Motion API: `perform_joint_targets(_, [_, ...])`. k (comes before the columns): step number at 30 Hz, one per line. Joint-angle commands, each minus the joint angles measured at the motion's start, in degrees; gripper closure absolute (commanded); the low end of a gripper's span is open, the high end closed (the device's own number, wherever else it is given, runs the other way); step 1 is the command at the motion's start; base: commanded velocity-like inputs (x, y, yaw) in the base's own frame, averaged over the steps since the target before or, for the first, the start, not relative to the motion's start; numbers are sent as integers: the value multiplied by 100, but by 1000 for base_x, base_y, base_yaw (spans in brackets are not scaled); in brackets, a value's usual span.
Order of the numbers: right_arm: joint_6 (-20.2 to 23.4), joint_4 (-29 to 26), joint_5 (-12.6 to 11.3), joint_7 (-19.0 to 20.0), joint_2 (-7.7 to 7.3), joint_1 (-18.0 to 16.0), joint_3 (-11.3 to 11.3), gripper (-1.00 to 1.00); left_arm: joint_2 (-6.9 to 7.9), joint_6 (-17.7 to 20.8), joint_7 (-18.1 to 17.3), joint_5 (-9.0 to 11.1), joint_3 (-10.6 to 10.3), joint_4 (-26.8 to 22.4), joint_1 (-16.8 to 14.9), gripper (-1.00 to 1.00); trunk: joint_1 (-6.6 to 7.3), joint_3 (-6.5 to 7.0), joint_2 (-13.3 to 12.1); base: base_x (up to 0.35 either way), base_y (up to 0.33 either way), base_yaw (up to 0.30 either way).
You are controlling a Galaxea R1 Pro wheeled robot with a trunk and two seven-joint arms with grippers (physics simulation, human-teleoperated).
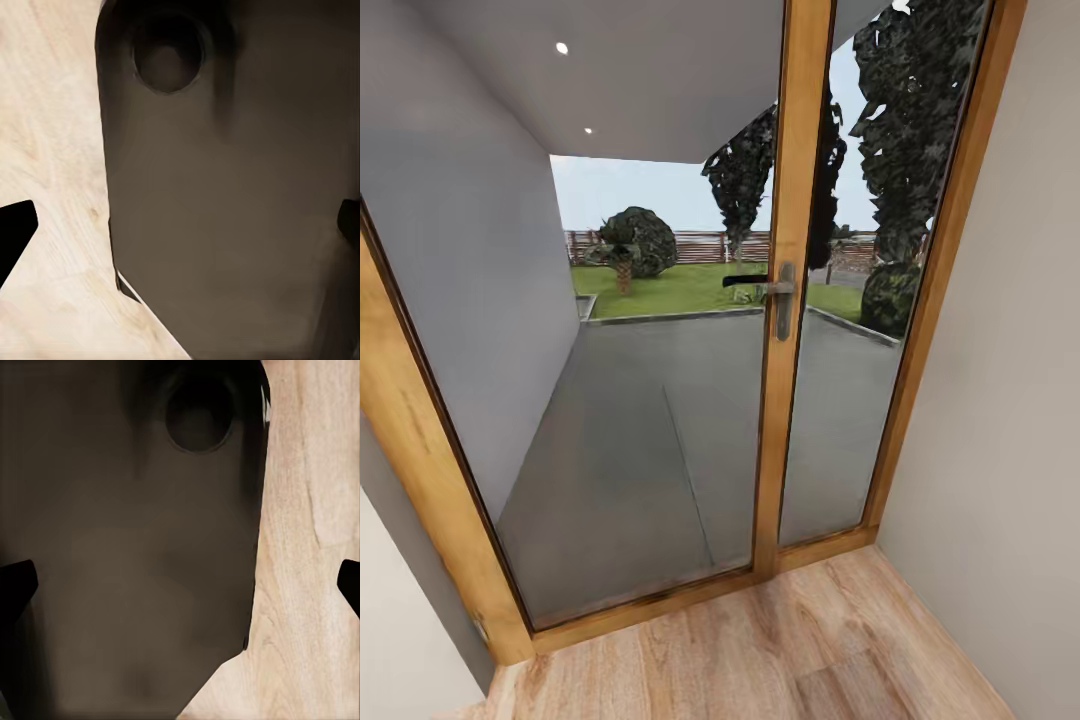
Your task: Put the three can of soda from the living room inside the tash can in the kitchen.
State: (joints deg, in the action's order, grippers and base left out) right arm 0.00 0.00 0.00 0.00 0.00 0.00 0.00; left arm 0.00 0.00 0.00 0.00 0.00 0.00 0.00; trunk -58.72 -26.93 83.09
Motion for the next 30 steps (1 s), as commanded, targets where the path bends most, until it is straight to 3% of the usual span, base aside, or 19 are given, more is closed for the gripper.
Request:
perform_joint_targets(1, [0, 0, 0, 0, 0, 0, 0, -100, 0, 0, 0, 0, 0, 0, 0, -100, 0, 0, -1, 0, 0, 0])
perform_joint_targets(4, [-9, -13, 31, 98, -18, -9, 20, -100, -70, -36, -54, 12, 35, 46, 0, -100, 0, 0, -1, 0, 0, 0])
perform_joint_targets(25, [-11, -14, 32, 132, -19, -9, 19, -100, -68, -38, -55, 13, 35, 44, 0, -100, 0, 0, -1, 0, 0, 0])
perform_joint_targets(30, [-173, -177, 35, 122, -181, -38, 18, -100, -137, -173, -47, 17, 27, -119, -102, -100, 0, 0, -1, 0, 0, 0])
